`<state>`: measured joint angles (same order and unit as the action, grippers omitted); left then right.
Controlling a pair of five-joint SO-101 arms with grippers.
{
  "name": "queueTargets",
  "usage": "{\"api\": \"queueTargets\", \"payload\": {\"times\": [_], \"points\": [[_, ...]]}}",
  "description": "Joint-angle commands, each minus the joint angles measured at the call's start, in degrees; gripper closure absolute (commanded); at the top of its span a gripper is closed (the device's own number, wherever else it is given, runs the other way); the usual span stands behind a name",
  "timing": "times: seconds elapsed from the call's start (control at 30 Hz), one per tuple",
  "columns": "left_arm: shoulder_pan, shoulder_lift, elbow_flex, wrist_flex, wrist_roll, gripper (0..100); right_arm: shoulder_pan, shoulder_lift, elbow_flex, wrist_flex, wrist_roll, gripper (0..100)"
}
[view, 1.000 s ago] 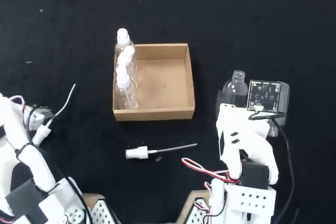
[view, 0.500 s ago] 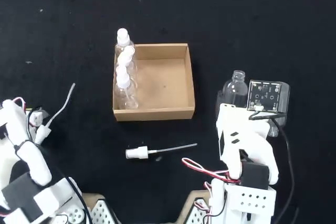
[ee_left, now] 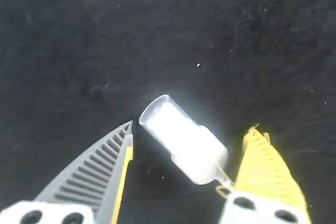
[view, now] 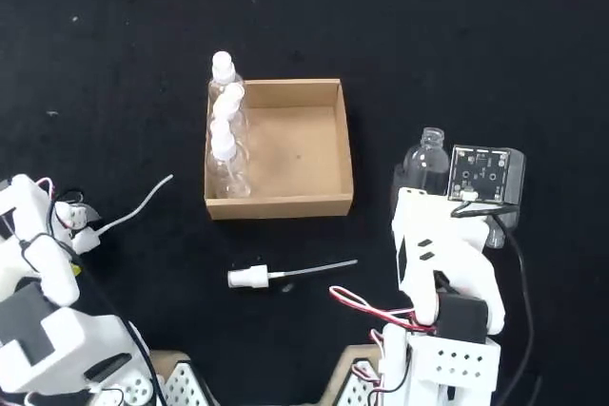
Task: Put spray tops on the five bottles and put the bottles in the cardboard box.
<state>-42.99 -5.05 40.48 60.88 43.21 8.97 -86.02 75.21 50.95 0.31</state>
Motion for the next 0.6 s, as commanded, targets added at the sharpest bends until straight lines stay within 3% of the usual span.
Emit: {"api": "queueTargets", "payload": {"times": [0.0, 0.07, 0.17, 0.3, 0.43, 0.57], "points": [[0.4, 1.3, -3.3, -0.2, 0.8, 89, 1.0, -1.6, -0.4, -1.5, -0.5, 98.8], [0.4, 1.8, -3.3, -0.4, 0.8, 98, 1.0, -1.6, -0.4, -1.5, -0.5, 98.8], [0.0, 1.4, -3.7, -0.6, 0.8, 93, 1.0, -1.6, -0.4, -1.5, -0.5, 98.8], [-4.2, 1.4, -10.5, -1.7, -1.3, 97, 1.0, -1.6, -0.4, -1.5, -0.5, 98.8], [-8.7, 1.9, -15.0, -2.0, -15.4, 97, 1.0, -1.6, -0.4, -1.5, -0.5, 98.8], [-10.4, 1.9, -15.0, -2.1, -38.6, 97, 1.0, -1.6, -0.4, -1.5, -0.5, 98.8]]}}
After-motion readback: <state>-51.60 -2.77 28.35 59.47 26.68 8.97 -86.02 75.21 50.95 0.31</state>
